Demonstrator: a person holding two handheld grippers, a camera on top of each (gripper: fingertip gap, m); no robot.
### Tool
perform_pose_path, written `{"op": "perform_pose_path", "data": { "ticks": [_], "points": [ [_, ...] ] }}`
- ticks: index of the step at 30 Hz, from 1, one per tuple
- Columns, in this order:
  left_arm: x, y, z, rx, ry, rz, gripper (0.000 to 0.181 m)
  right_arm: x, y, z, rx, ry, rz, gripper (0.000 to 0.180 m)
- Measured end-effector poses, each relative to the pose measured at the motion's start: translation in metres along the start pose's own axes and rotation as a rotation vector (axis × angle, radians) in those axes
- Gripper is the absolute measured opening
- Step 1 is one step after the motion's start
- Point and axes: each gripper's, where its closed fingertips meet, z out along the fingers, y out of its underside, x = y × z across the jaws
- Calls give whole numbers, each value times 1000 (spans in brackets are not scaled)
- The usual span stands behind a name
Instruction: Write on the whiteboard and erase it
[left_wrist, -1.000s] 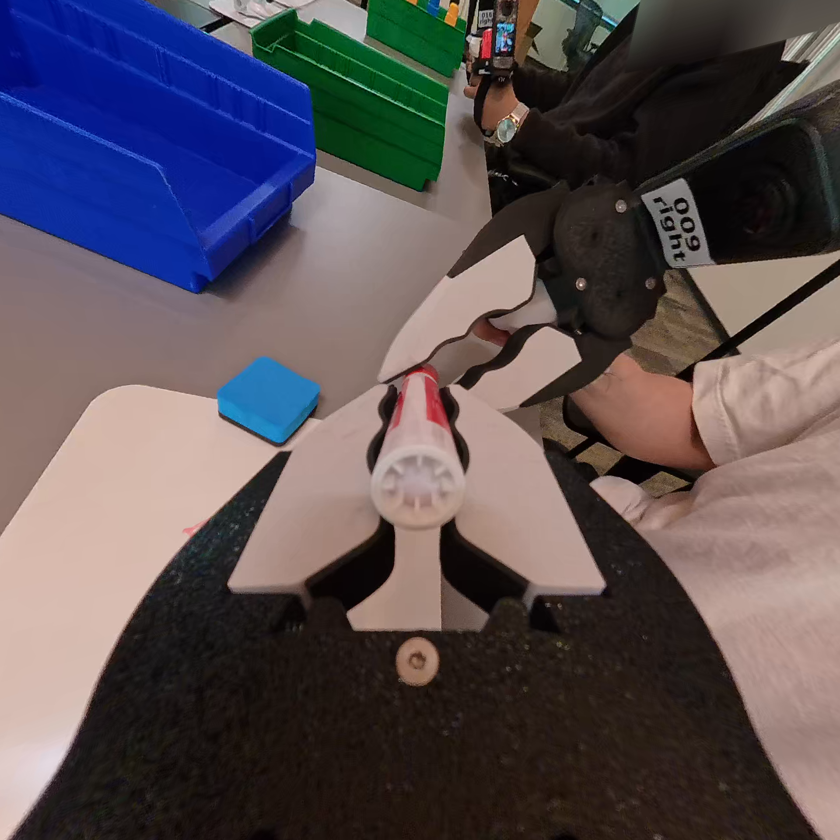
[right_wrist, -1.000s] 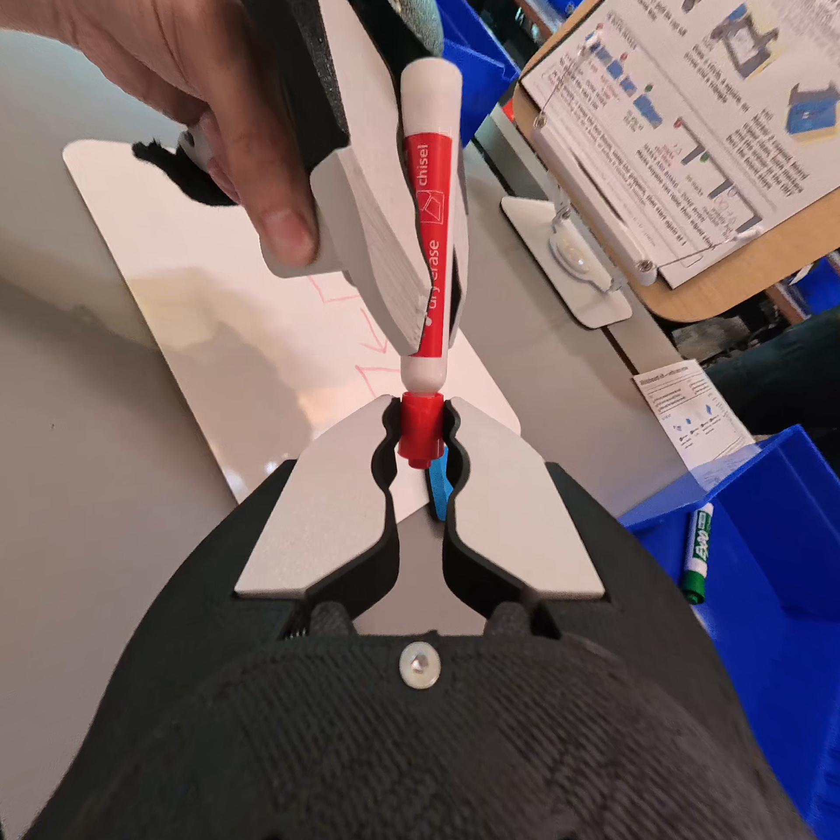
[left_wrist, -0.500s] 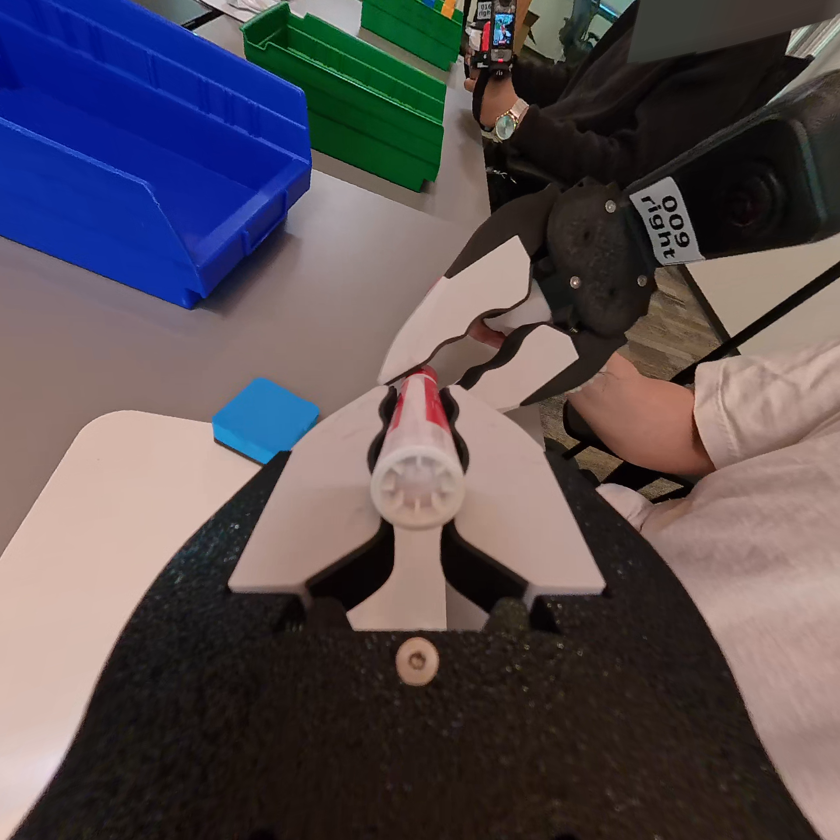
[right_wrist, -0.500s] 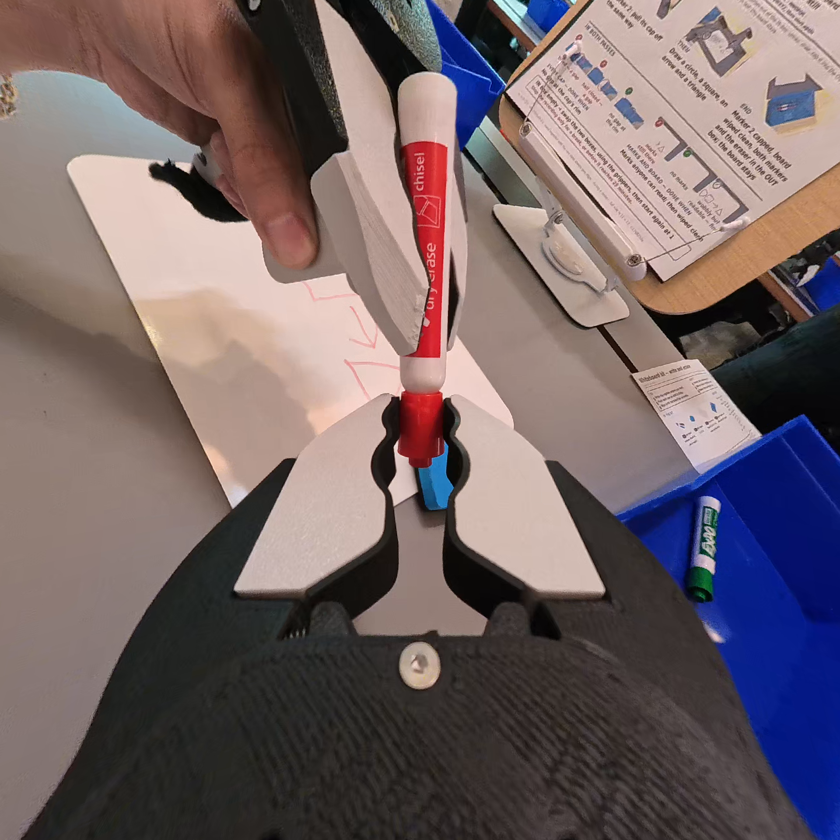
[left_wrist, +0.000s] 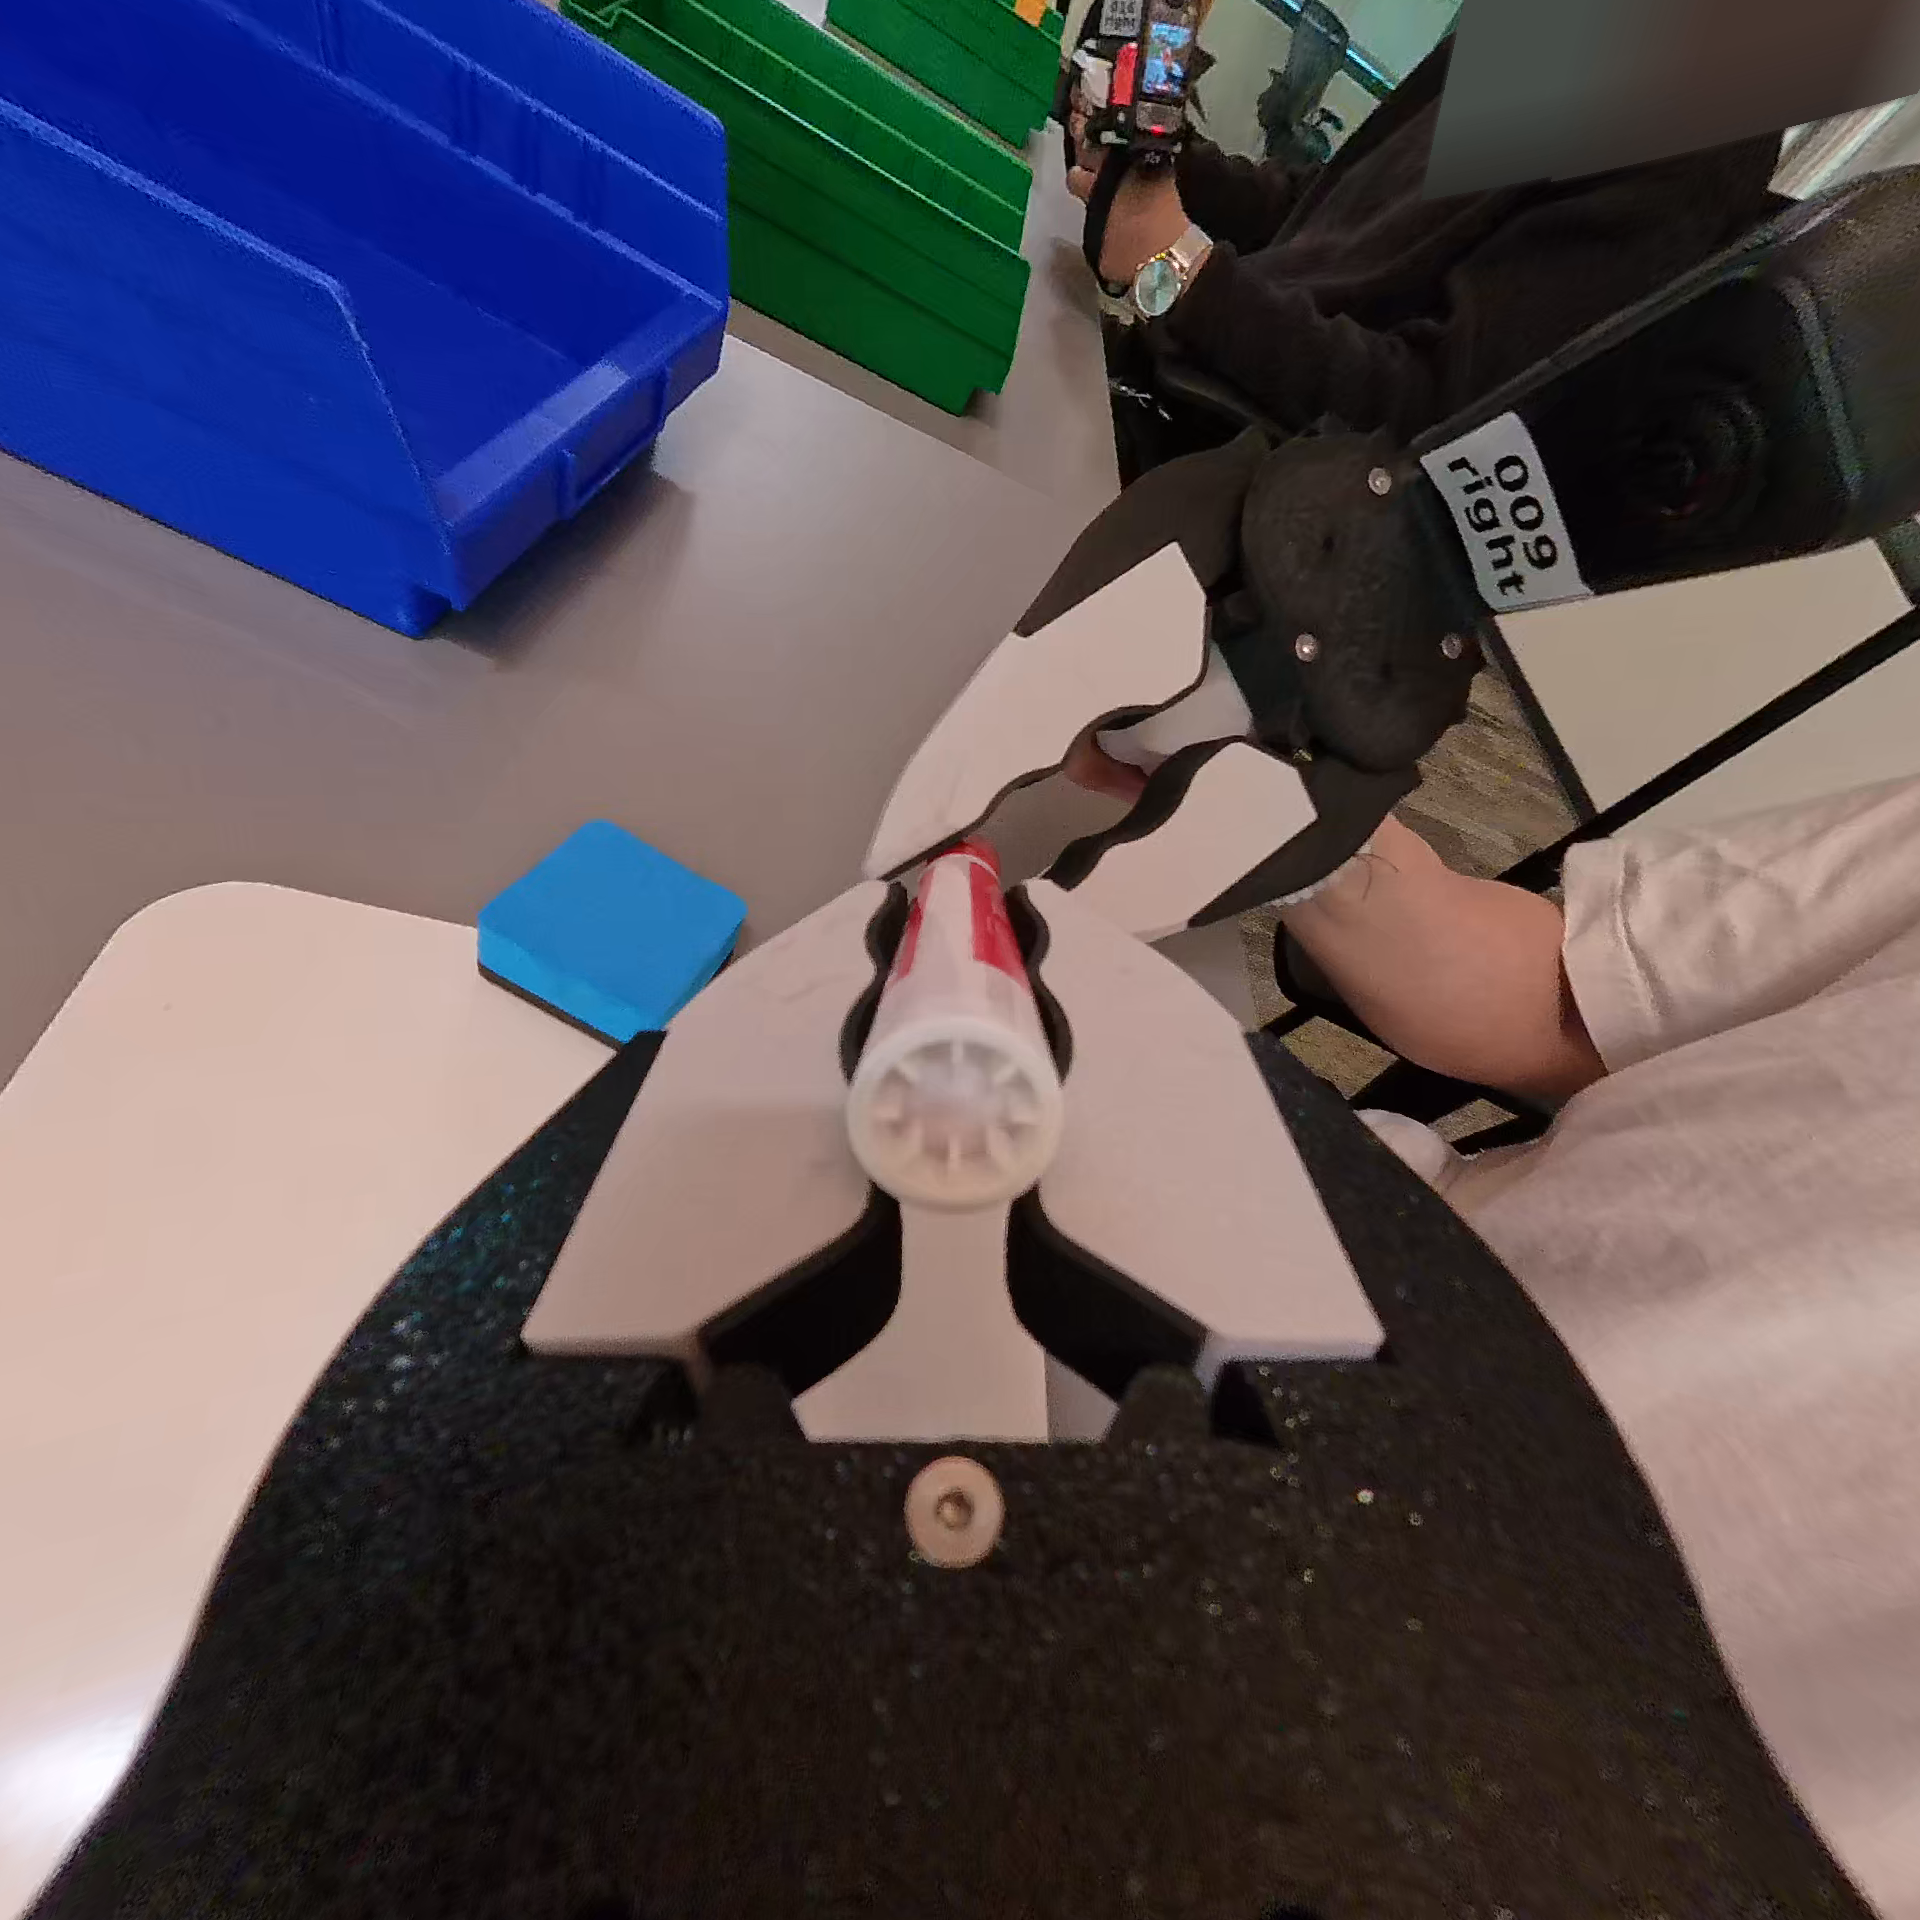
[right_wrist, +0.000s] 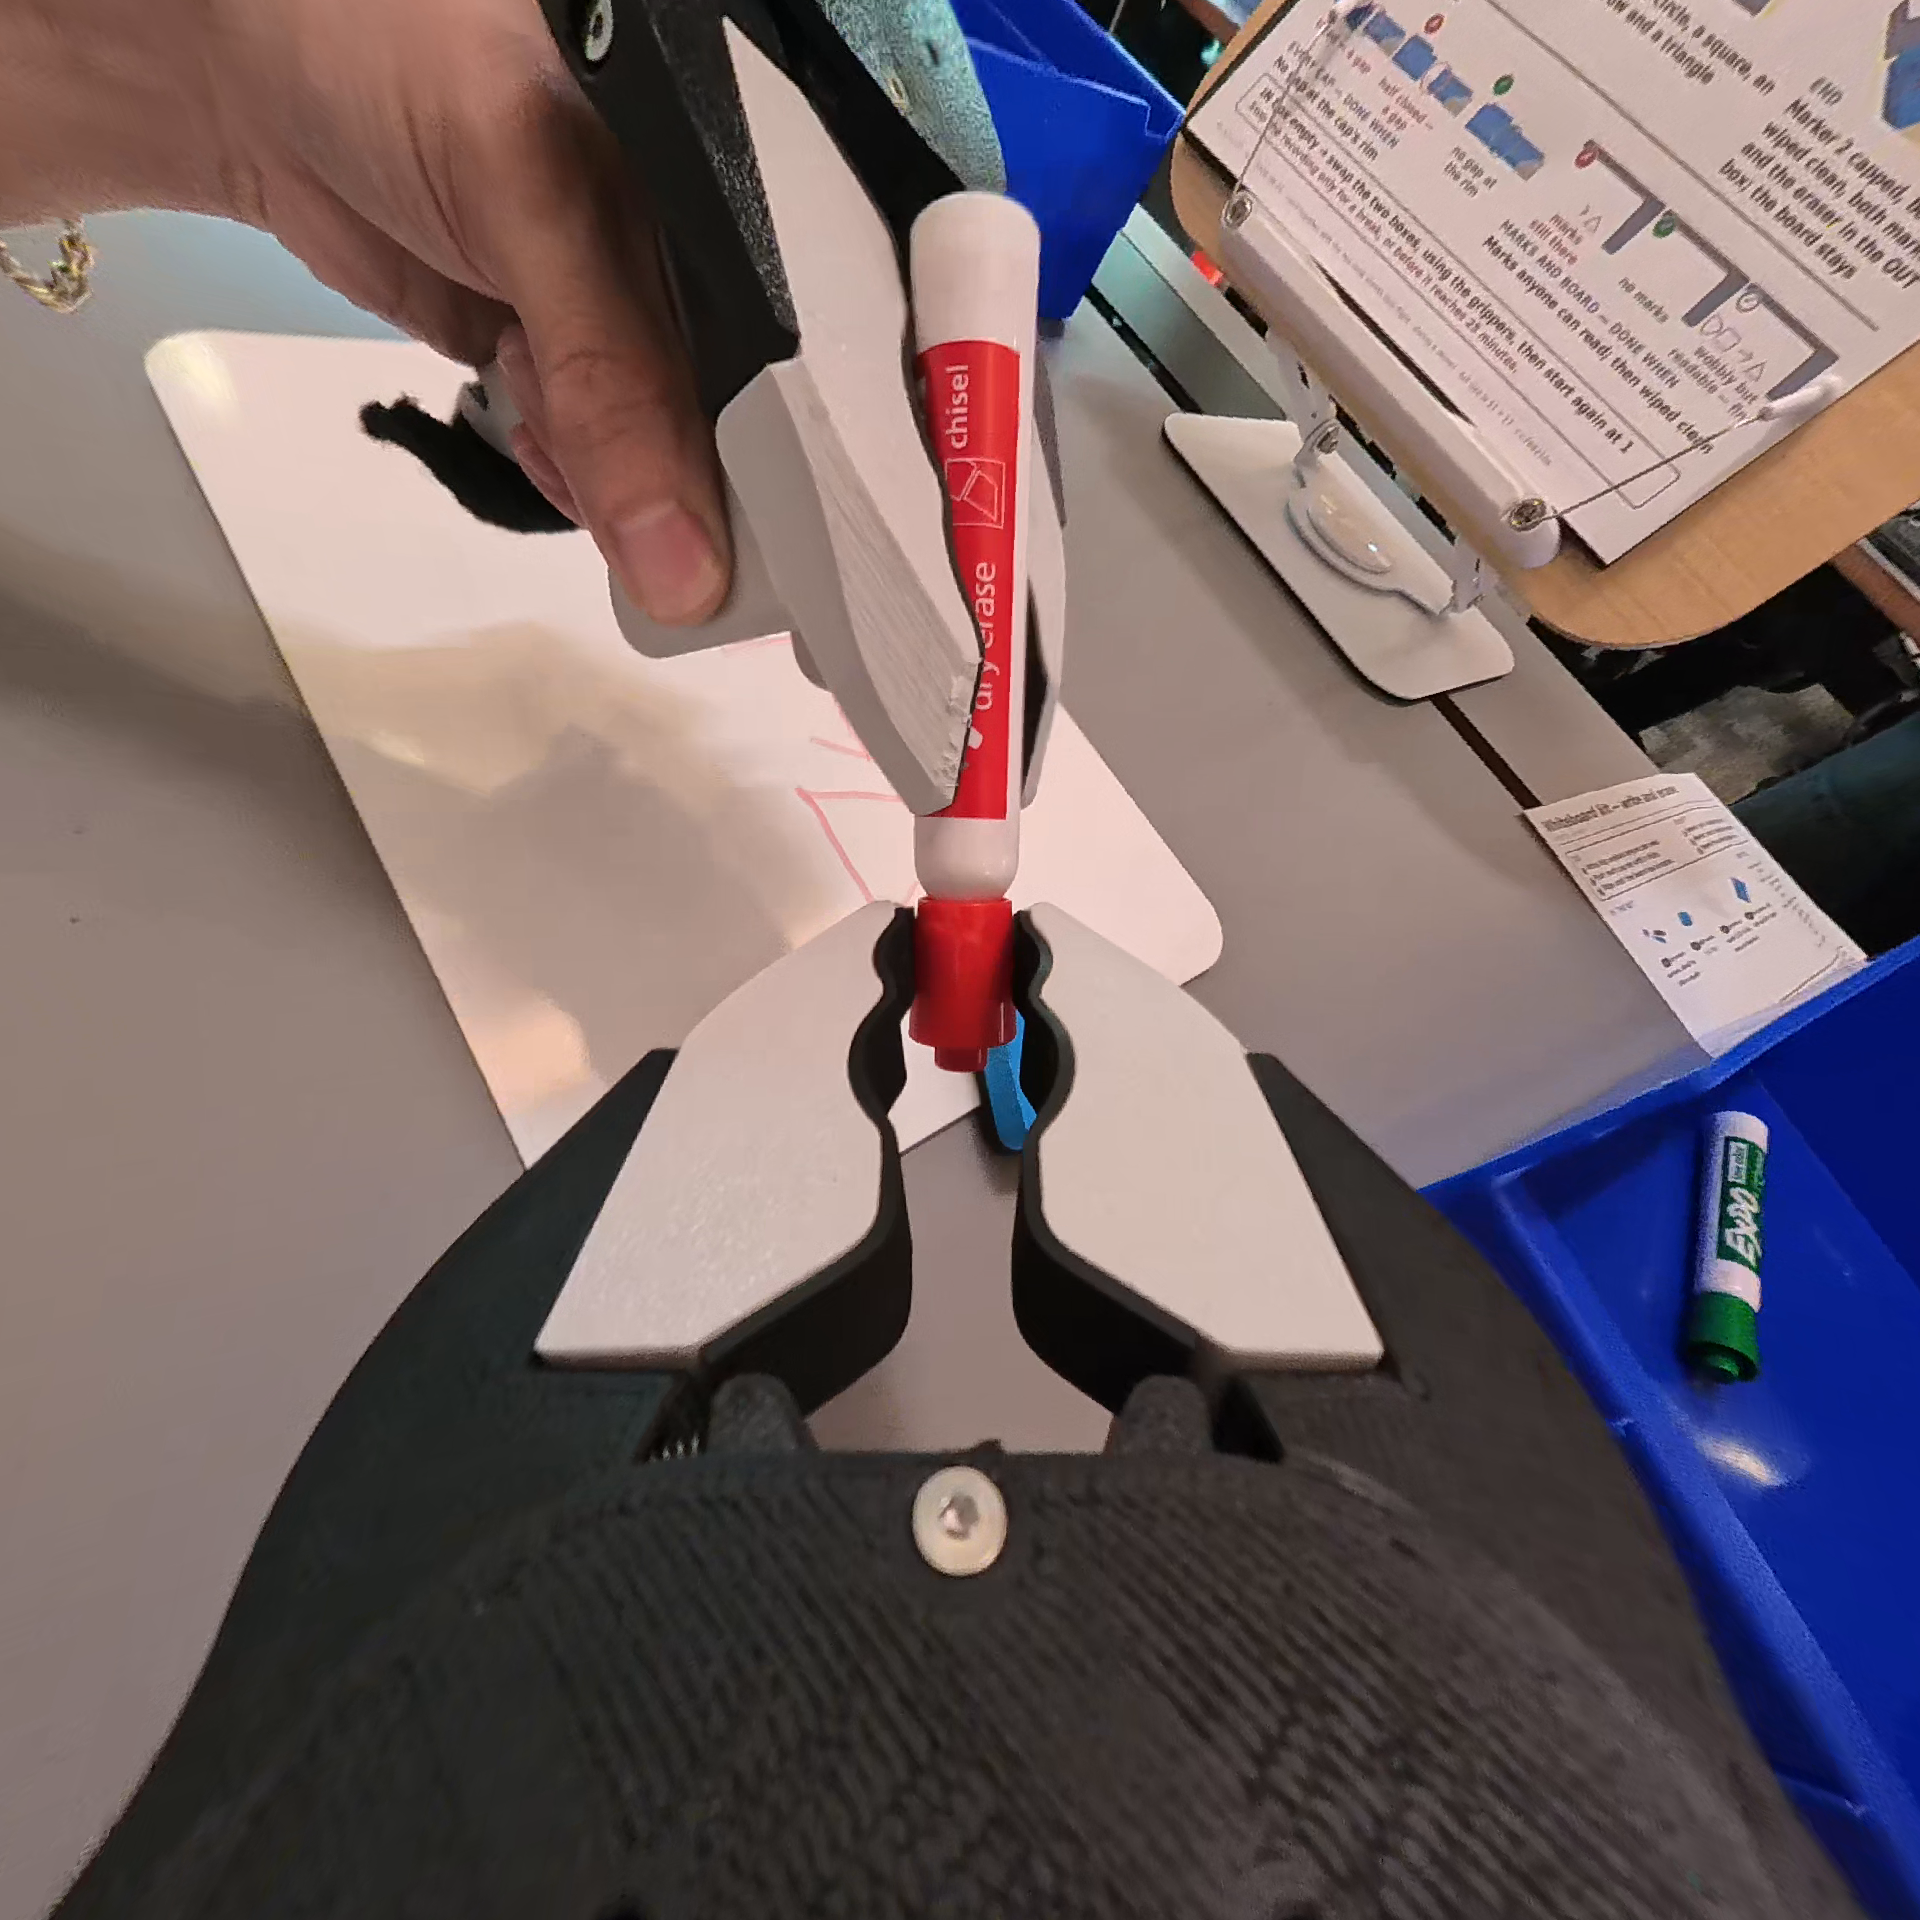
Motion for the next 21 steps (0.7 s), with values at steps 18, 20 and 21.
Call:
{"op": "perform_pose_path", "data": {
  "ticks": [18, 20, 21],
  "points": [
    [1, -1, -2, 184, 62, 208, 19, 2, -2, -1, -14, 53, -134, 19],
    [1, 1, -6, 180, 84, 194, 19, 0, -6, 1, -21, 57, -134, 18],
    [1, 1, -8, 176, 92, 185, 19, -1, -7, 1, -23, 59, -135, 18]
  ]
}}
